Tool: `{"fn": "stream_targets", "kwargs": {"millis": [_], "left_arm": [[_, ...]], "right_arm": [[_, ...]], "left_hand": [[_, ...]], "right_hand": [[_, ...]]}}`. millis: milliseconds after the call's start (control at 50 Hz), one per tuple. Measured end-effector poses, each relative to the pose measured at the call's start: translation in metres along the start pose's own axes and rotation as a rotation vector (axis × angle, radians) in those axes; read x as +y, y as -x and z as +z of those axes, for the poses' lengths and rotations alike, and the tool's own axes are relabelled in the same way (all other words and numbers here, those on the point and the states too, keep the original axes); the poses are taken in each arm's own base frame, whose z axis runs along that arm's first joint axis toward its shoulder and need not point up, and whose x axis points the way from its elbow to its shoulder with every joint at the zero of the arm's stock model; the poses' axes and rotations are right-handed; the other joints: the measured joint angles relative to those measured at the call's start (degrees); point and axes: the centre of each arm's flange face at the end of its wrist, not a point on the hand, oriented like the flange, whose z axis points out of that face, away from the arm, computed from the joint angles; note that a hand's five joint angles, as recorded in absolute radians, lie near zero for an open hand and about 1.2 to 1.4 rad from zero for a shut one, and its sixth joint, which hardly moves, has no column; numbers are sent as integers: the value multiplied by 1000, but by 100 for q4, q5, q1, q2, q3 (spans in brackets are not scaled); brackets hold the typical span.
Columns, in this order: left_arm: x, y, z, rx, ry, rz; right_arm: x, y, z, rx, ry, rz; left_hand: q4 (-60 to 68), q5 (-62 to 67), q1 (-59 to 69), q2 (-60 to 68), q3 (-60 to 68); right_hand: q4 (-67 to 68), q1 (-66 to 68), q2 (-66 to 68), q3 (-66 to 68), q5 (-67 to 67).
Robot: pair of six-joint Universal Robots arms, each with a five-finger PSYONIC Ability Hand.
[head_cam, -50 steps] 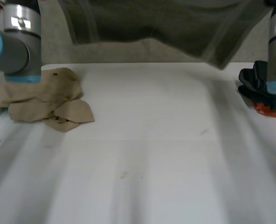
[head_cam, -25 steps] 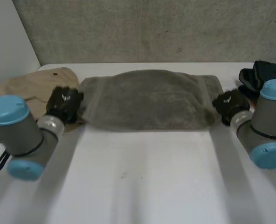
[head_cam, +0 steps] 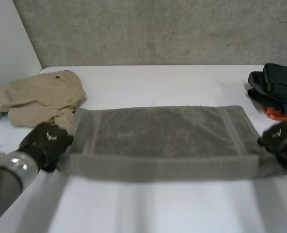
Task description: Fold the laundry.
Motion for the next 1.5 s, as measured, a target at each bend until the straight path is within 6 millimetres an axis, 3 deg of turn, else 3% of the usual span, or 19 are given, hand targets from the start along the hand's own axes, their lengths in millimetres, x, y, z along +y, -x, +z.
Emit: {"fn": "stream_targets", "kwargs": {"millis": [220, 380, 540, 580, 600, 620, 640, 660, 700, 820, 920, 940, 1000, 1100, 1280, 1500], "left_arm": [[-18, 15, 114, -147, -197, -48], [-25, 24, 176, -250, -222, -64], [-29, 29, 213, -326, -239, -67], [-29, 27, 217, -327, -245, -66], [-31, 24, 220, -325, -253, -63], [-31, 22, 221, -323, -256, -62], [-32, 20, 221, -320, -258, -61], [-34, 16, 222, -312, -265, -59], [-37, 11, 221, -302, -272, -58], [-46, -1, 207, -271, -281, -60], [-59, 2, 177, -258, -295, -62], [-60, 2, 175, -257, -296, -62], [-69, 3, 150, -245, -309, -61], [-73, 0, 121, -221, -322, -79], [-73, -6, 106, -162, -357, -164], [-67, -3, 112, -164, -353, -183]], "right_arm": [[-43, -18, 99, 279, -250, 84], [-64, -16, 148, 377, -323, 33], [-72, -15, 190, 462, -380, -16], [-73, -15, 197, 477, -387, -23], [-74, -15, 204, 492, -393, -29], [-74, -14, 207, 497, -396, -32], [-74, -14, 208, 498, -397, -32], [-74, -12, 212, 499, -401, -34], [-76, -9, 213, 492, -409, -31], [-79, -14, 196, 450, -415, 25], [-76, -31, 145, 318, -377, 199], [-75, -32, 142, 308, -373, 210], [-61, -36, 111, 167, -314, 342], [-36, -31, 87, -10, -219, 475], [-2, -24, 91, -90, -156, 532], [9, -15, 119, -18, -204, 464]], "left_hand": [[0, 0, 0, 0, 0], [1, 0, 0, 0, 0], [1, 0, 0, 0, 0], [1, 0, 0, 0, 0], [-558, -439, -539, -616, -604], [-1146, -936, -1193, -1226, -1195], [-2501, -2255, -2721, -2596, -2419], [-3603, -3329, -3989, -3569, -3499], [-5234, -4828, -5481, -5228, -5098], [-5733, -5263, -5636, -5674, -5612], [-5733, -5303, -5636, -5684, -5612], [-5733, -5303, -5636, -5684, -5612], [-5733, -5305, -5636, -5687, -5612], [-5733, -5305, -5635, -5691, -5613], [-5733, -5305, -5636, -5691, -5612], [-5733, -5305, -5635, -5691, -5611]], "right_hand": [[0, 0, 0, 0, 0], [0, 0, 0, 1, 1], [-17, -12, -30, -32, -15], [-761, -706, -843, -863, -733], [-1117, -1057, -1211, -1221, -1094], [-3141, -3031, -3204, -3140, -3071], [-3474, -3372, -3545, -3475, -3431], [-4882, -4695, -4920, -4867, -4863], [-5565, -5183, -5519, -5569, -5524], [-5633, -5183, -5537, -5624, -5536], [-5633, -5183, -5536, -5624, -5536], [-5633, -5183, -5537, -5624, -5536], [-5328, -4920, -5205, -5286, -5210], [-4588, -4151, -4515, -4558, -4450], [-4342, -3975, -4371, -4359, -4232], [-3812, -3415, -3708, -3779, -3696]]}}
